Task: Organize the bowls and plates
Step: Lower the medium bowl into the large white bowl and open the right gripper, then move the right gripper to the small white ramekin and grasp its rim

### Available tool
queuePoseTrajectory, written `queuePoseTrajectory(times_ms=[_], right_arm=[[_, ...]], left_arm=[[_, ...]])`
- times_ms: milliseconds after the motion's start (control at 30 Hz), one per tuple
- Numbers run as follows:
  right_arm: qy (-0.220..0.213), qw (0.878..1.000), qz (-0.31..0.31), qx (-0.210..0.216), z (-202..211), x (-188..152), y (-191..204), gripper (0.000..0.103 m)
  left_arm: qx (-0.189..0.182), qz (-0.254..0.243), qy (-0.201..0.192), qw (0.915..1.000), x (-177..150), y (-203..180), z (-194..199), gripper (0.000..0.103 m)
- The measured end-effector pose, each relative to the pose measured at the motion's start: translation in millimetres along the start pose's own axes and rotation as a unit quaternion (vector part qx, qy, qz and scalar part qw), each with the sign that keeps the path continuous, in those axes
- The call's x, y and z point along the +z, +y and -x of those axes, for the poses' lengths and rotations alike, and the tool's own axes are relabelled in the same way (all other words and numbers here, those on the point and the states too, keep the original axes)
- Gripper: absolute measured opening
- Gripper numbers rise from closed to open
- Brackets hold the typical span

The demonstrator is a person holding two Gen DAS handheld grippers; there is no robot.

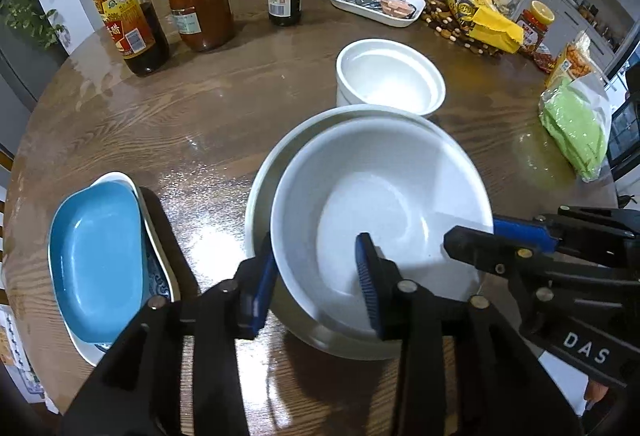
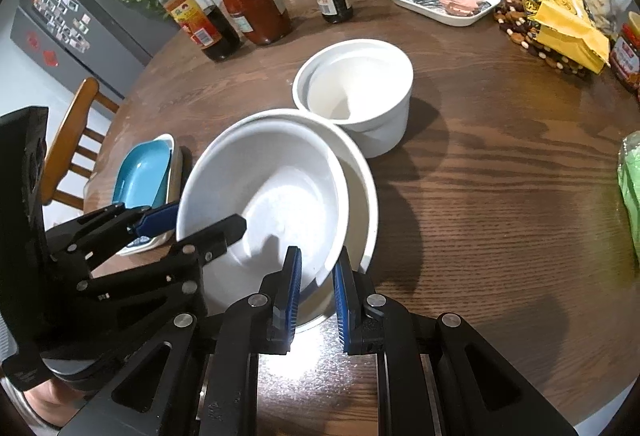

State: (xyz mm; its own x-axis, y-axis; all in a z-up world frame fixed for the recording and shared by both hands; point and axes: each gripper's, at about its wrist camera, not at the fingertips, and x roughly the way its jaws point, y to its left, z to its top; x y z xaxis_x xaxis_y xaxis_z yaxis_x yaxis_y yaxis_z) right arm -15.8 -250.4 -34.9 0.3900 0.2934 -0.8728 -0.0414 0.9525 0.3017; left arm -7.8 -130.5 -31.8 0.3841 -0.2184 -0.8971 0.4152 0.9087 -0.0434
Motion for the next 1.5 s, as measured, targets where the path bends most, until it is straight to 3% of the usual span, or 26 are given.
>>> queuePoseTrajectory(times_ms=[300,400,533,600,800,1000,1300,1500], right_arm=[[-0.014,1.000,-0.005,-0.004,10,2,-4,0.015],[-0.028,1.000,-0.014,-0.005,15,3,-9,0.016],[-0.050,0.998,-0.038,-0.001,25,5,-22,0.044],[-0.058,0.997,-0.052,-0.005,29,5,-30,0.050],[-0.069,0.994,-0.083,0.000,35,6,-51,0.051],[-0.074,0.992,-0.100,0.000,40,14,-67,0.051],[-0.094,0.992,-0.088,0.010,44,53,-70,0.051],[-0.079,0.993,-0.084,0.027,27,80,-71,0.051]], left_arm=[[-0.017,0.016,-0.023,0.9995,1,1,12,0.054],[-0.015,0.029,-0.034,0.9989,2,5,18,0.067],[-0.006,0.045,-0.044,0.9980,5,14,23,0.070],[-0.002,0.056,-0.048,0.9973,7,20,26,0.071],[0.001,0.073,-0.051,0.9960,15,30,31,0.071],[0.007,0.060,-0.061,0.9963,36,24,33,0.072],[0.005,0.037,-0.051,0.9980,80,7,13,0.072],[0.022,0.004,-0.032,0.9992,97,-9,-8,0.072]])
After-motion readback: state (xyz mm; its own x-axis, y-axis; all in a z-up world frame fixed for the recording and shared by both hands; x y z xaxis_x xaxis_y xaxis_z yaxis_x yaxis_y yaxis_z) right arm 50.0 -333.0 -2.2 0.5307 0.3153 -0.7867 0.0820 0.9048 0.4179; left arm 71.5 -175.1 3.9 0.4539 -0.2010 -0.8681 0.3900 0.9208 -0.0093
